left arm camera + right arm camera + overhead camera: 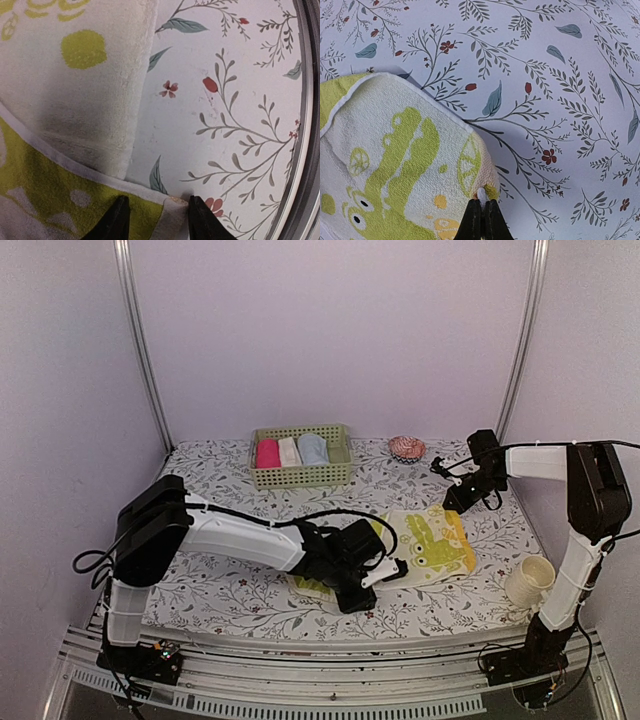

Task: Roll the towels
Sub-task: Flatten out the towel at the center of the board.

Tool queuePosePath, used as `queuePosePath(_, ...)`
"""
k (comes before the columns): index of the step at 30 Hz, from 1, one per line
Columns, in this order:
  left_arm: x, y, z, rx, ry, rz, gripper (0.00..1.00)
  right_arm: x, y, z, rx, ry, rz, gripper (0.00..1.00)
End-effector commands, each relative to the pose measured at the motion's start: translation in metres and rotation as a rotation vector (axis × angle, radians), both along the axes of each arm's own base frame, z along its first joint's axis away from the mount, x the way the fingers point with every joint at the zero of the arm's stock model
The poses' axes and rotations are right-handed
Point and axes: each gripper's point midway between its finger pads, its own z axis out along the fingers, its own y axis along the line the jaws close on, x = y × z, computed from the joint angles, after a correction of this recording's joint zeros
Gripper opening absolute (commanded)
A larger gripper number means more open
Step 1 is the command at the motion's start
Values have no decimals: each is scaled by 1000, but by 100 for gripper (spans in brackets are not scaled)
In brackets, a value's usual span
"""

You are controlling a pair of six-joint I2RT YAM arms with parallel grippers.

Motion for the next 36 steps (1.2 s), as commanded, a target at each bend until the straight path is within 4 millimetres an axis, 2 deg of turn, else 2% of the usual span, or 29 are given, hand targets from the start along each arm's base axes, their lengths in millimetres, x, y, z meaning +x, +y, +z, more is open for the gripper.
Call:
queuePosePath(1,2,26,-27,145,-47,14,43,-4,0,-1,17,9,7,2)
queuePosePath(7,-11,9,9,36,-119,-46,46,-5,0,-5,13,18,9,2)
queuePosePath(11,-14,5,22,-3,-134,-54,40,-6,2,-4,23,21,11,2)
queuePosePath(15,-17,6,8,22,-104,-67,36,-6,2,-6,23,28,12,2)
queuePosePath(18,-21,4,-2,24,-59,-71,36,-7,3,-7,28,33,14,2)
queuePosePath(22,-13,4,-13,45,-61,-41,38,-8,2,-8,24,35,16,2)
queuePosePath(27,-12,2,-21,52,-46,-47,36,-9,3,-10,29,44,18,2)
queuePosePath(30,-8,6,-30,79,-56,-40,28,-9,3,-11,24,45,19,2)
queuePosePath(36,3,22,-43,170,-120,-12,2,-10,4,-17,27,63,22,2)
